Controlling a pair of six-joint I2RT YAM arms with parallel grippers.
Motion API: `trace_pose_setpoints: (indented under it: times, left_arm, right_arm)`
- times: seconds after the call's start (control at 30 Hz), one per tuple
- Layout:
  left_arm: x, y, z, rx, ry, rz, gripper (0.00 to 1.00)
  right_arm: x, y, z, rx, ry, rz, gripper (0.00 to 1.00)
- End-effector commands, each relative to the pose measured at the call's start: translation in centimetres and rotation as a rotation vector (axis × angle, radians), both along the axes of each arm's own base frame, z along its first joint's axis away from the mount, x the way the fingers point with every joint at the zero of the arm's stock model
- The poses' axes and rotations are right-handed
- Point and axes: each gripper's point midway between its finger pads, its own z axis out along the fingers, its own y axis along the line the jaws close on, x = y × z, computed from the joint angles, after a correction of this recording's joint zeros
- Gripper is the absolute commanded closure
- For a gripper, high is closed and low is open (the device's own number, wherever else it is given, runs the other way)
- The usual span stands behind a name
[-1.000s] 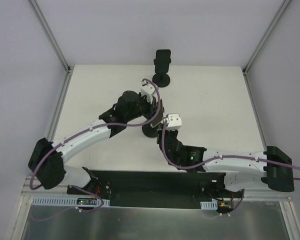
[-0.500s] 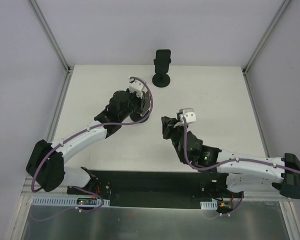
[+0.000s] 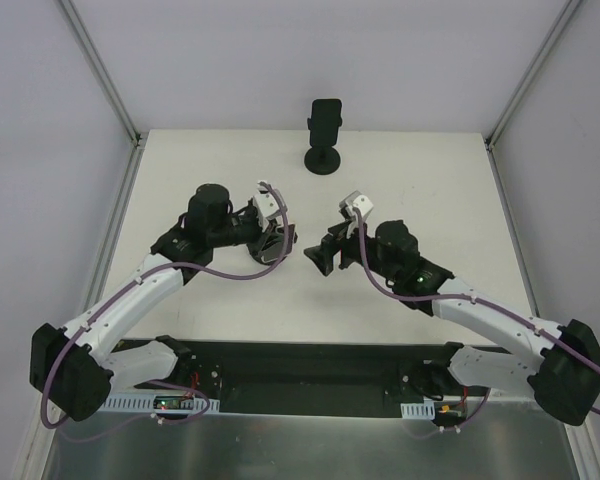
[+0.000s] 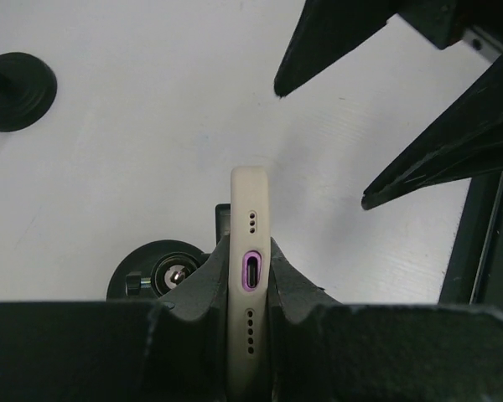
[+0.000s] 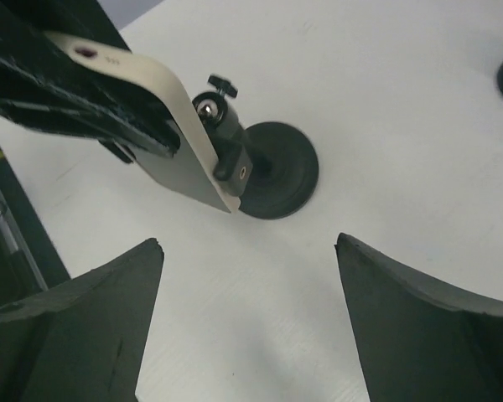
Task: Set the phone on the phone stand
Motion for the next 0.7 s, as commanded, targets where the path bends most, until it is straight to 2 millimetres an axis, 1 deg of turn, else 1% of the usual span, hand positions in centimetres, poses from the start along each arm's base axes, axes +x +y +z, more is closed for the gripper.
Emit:
trace_pose_setpoints:
  times: [0.0, 0.03, 0.07, 0.17, 0.2, 0.27, 0.3, 0.33, 0.37, 0.4, 0.5, 0.53, 0.57, 0.6, 0.63, 0.67]
  left_arm:
    - [-2.8, -0.3, 1.4, -0.038, 0.011, -0.158, 1.0]
    - [-2.4, -0.2, 1.5, -0.043, 0.015, -0.15, 1.0]
    - [-1.6, 0.1, 2.0, -0.055, 0.014, -0.141, 1.0]
    - [-0.2, 0.4, 2.5, -0.068, 0.024, -0.129, 1.0]
    - [0.3, 0.7, 2.7, -0.081, 0.037, -0.129, 1.0]
    - [1.0, 0.9, 2.9, -0.102, 0.065, -0.135, 1.0]
    - [1.0, 1.3, 3.2, -0.128, 0.085, -0.157, 1.0]
    - [1.0, 1.3, 3.3, -0.142, 0.104, -0.168, 0.97]
    - [1.5, 1.3, 3.1, -0.144, 0.12, -0.16, 0.95]
    - [2.0, 1.7, 3.1, -0.143, 0.121, -0.136, 0.89]
    - [2.6, 2.3, 2.8, -0.136, 0.127, -0.07, 0.75]
    - [3.1, 2.8, 2.6, -0.124, 0.122, -0.029, 0.64]
    - [2.9, 3.0, 2.8, -0.122, 0.108, -0.012, 0.58]
    - [2.9, 3.3, 2.9, -0.121, 0.101, 0.008, 0.31]
    - [3.3, 3.7, 3.1, -0.123, 0.104, 0.062, 0.13]
    - [3.2, 4.0, 3.5, -0.128, 0.094, 0.089, 0.11]
  right_arm:
    - [-2.0, 2.6, 0.8, 0.007, -0.001, 0.209, 0.13]
    - [-1.9, 2.5, 0.7, 0.008, -0.002, 0.201, 0.12]
    - [-1.7, 2.4, 0.7, 0.007, -0.002, 0.19, 0.12]
    - [-1.3, 2.0, 0.5, 0.01, 0.01, 0.174, 0.11]
    - [-1.2, 2.0, 0.4, 0.01, 0.012, 0.173, 0.11]
    - [-1.0, 1.8, 0.3, 0.012, 0.017, 0.164, 0.11]
    - [-0.9, 1.8, 0.1, 0.009, 0.02, 0.167, 0.11]
    - [-0.8, 1.7, 0.1, 0.01, 0.021, 0.162, 0.11]
    - [-0.9, 1.7, 0.2, 0.013, 0.023, 0.166, 0.11]
    - [-0.9, 1.7, 0.1, 0.013, 0.025, 0.166, 0.11]
    - [-0.8, 1.6, -0.1, 0.01, 0.021, 0.167, 0.1]
    - [-0.7, 1.6, -0.1, 0.01, 0.02, 0.166, 0.11]
    - [-0.8, 1.6, 0.0, 0.009, 0.018, 0.166, 0.1]
    - [-0.7, 1.5, -0.1, 0.006, 0.016, 0.162, 0.1]
    - [-0.7, 1.4, 0.0, 0.006, 0.011, 0.161, 0.1]
    - [-0.7, 1.3, -0.1, 0.007, 0.012, 0.158, 0.1]
